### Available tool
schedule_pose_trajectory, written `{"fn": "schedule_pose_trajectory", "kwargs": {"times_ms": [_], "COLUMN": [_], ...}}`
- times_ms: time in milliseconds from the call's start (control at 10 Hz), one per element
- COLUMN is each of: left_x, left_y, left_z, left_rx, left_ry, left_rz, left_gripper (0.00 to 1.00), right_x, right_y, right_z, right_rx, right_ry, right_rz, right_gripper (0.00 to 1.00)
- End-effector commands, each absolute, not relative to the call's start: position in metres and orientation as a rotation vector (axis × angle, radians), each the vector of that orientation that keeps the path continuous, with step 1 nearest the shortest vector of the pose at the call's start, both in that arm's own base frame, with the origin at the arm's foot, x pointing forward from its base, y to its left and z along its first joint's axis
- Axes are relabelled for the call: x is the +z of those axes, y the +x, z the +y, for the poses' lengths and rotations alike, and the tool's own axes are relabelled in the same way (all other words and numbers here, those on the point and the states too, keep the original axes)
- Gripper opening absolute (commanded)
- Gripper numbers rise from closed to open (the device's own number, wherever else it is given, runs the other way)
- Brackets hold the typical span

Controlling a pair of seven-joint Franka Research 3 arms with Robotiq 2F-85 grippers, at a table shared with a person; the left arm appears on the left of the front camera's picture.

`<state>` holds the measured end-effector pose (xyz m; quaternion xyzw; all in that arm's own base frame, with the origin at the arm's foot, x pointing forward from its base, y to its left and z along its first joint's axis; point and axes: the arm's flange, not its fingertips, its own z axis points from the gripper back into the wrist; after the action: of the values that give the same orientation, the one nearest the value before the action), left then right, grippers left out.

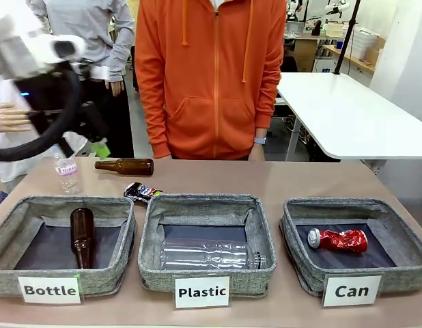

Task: Sort the can waste into the basket.
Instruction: Pick up the can waste from the table and place it in the right Fabric basket.

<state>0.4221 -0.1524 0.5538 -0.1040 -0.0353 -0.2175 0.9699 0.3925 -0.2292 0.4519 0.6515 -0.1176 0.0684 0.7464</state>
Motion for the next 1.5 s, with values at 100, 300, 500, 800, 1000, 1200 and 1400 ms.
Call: {"fn": "schedule_pose_trajectory", "kwargs": {"times_ms": [100, 300, 500, 800, 1000, 1200, 1400], "left_x": [0.561, 0.54, 0.516, 0.54, 0.577, 0.564, 0.555], "left_y": [0.491, 0.514, 0.524, 0.472, 0.346, 0.282, 0.248], "left_z": [-0.163, -0.175, -0.179, -0.154, -0.114, -0.08, -0.015], "left_rx": [-0.703, -0.979, -1.338, -1.408, -1.52, -1.361, -1.209], "left_ry": [-0.045, 0.009, 0.022, -0.111, -0.269, -0.263, -0.248], "left_rz": [-0.044, -0.075, 0.004, 0.01, -0.069, -0.181, -0.333], "left_gripper": [1.0, 1.0, 1.0, 1.0, 1.0, 1.0, 1.0], "right_x": [0.453, 0.453, 0.453, 0.453, 0.453, 0.453, 0.453], "right_y": [0.39, 0.39, 0.39, 0.39, 0.39, 0.39, 0.39], "right_z": [-0.23, -0.23, -0.23, -0.23, -0.23, -0.23, -0.23], "right_rx": [0.167, 0.167, 0.167, 0.167, 0.167, 0.167, 0.167], "right_ry": [1.418, 1.418, 1.418, 1.418, 1.418, 1.418, 1.418], "right_rz": [-0.264, -0.264, -0.264, -0.264, -0.264, -0.264, -0.264], "right_gripper": [1.0, 1.0, 1.0, 1.0, 1.0, 1.0, 1.0]}}
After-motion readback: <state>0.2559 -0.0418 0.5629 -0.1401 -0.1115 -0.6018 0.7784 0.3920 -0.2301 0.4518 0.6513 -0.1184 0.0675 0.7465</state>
